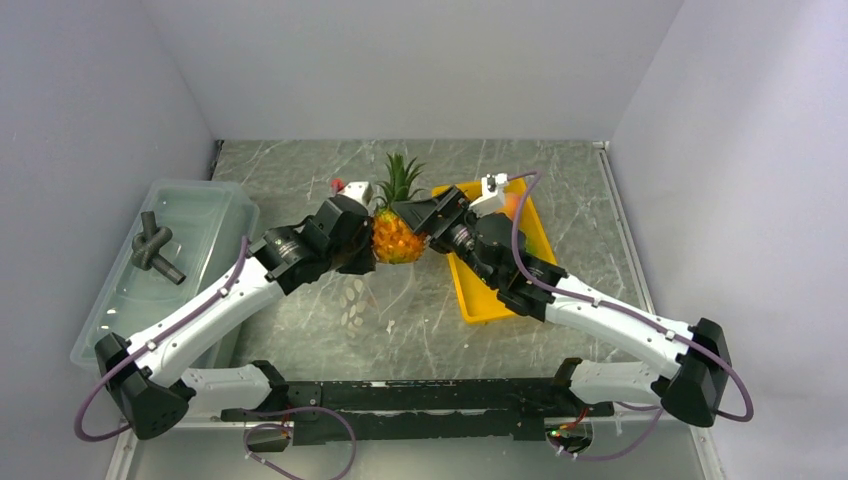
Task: Place the food in the zip-top bag and seal the zipper
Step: Place the fake fruit in the zipper food storage bag.
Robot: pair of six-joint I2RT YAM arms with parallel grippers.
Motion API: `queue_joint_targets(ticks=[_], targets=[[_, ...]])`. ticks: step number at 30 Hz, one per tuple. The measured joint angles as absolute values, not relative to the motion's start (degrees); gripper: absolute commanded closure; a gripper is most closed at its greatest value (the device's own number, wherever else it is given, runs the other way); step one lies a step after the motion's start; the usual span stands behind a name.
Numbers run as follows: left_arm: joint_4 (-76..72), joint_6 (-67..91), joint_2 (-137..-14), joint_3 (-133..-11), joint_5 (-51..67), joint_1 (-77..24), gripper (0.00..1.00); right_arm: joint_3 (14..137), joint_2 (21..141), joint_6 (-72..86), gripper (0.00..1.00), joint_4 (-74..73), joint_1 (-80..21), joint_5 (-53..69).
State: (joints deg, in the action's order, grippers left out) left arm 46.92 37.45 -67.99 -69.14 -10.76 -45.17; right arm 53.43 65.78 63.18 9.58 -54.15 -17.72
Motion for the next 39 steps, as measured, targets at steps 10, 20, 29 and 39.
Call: queue_joint_targets(ticks=[10, 20, 29, 39], targets=[[47.35, 38.81, -64.71, -68.47, -10.48, -44.64, 1.0, 53.41, 68.69, 66.02, 0.55, 11.46, -54.89, -17.87], [47.57, 39.88, -62.96, -68.36, -10.33, -44.66, 1.0, 52.62, 68.82, 65.6, 0.55, 11.86, -57.28, -22.17], [48.14, 39.97, -62.96, -68.36, -10.13, -44.66, 1.0, 51.31, 68.51, 65.58, 0.55, 12.99, -60.36, -28.88], [48.93, 40.14, -62.94, -68.6, -9.93, -44.75, 1.0, 48.07, 68.6, 63.55, 0.5, 9.21, -64.05, -39.07]])
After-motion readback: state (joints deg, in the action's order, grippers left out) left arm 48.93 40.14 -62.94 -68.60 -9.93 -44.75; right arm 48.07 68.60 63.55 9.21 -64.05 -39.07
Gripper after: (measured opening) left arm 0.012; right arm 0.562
